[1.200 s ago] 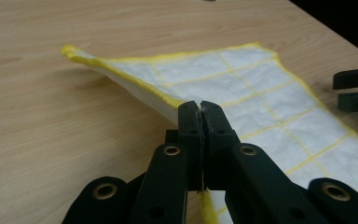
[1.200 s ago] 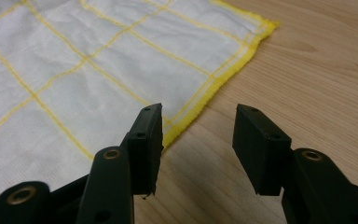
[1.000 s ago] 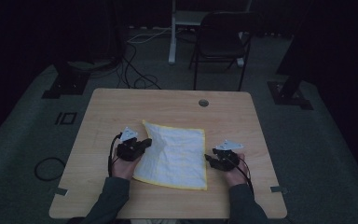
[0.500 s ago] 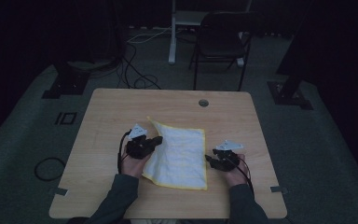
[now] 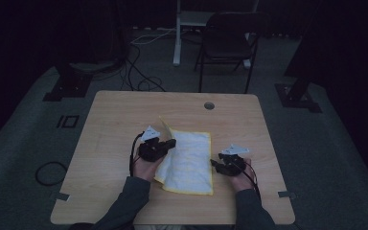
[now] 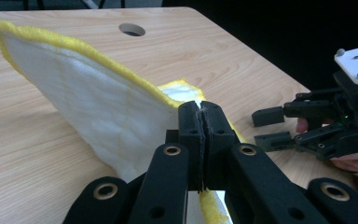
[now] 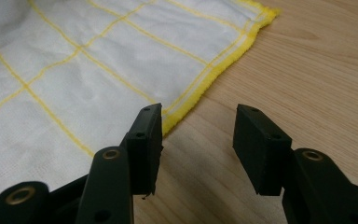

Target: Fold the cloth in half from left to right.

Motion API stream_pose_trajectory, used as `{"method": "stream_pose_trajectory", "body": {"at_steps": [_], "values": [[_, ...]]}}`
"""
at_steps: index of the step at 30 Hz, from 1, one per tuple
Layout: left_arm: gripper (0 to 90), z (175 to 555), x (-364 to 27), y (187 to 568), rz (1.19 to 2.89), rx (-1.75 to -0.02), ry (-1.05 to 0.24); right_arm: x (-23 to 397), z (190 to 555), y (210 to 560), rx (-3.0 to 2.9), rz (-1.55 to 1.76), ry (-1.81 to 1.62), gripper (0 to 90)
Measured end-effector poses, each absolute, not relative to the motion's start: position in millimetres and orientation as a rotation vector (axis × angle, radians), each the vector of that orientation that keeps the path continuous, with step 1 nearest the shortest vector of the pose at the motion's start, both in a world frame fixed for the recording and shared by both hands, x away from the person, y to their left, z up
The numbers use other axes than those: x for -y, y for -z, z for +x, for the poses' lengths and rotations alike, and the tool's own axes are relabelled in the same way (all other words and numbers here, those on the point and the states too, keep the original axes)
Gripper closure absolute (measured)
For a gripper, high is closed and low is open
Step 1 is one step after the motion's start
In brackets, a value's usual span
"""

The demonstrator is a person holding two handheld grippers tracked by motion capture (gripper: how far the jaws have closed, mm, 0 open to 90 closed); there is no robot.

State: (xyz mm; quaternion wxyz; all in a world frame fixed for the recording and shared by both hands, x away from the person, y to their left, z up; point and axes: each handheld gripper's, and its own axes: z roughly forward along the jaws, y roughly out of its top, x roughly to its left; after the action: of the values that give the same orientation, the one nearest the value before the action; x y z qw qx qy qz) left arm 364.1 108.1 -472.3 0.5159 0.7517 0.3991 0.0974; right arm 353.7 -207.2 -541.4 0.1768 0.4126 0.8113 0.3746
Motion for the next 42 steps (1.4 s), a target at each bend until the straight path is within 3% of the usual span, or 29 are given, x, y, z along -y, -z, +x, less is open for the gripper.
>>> {"method": "stream_pose_trajectory", "body": {"at_steps": [19, 42], "values": [[88.9, 375.6, -85.3, 473.4, 1.843, -0.929, -0.217, 205.0, 353.6, 542.9, -2.308, 1.158, -1.050, 52.0], [88.9, 381.4, -49.7, 508.2, 1.921, -0.935, -0.147, 205.0, 352.7, 542.1, -2.308, 1.161, -1.054, 52.1]]}}
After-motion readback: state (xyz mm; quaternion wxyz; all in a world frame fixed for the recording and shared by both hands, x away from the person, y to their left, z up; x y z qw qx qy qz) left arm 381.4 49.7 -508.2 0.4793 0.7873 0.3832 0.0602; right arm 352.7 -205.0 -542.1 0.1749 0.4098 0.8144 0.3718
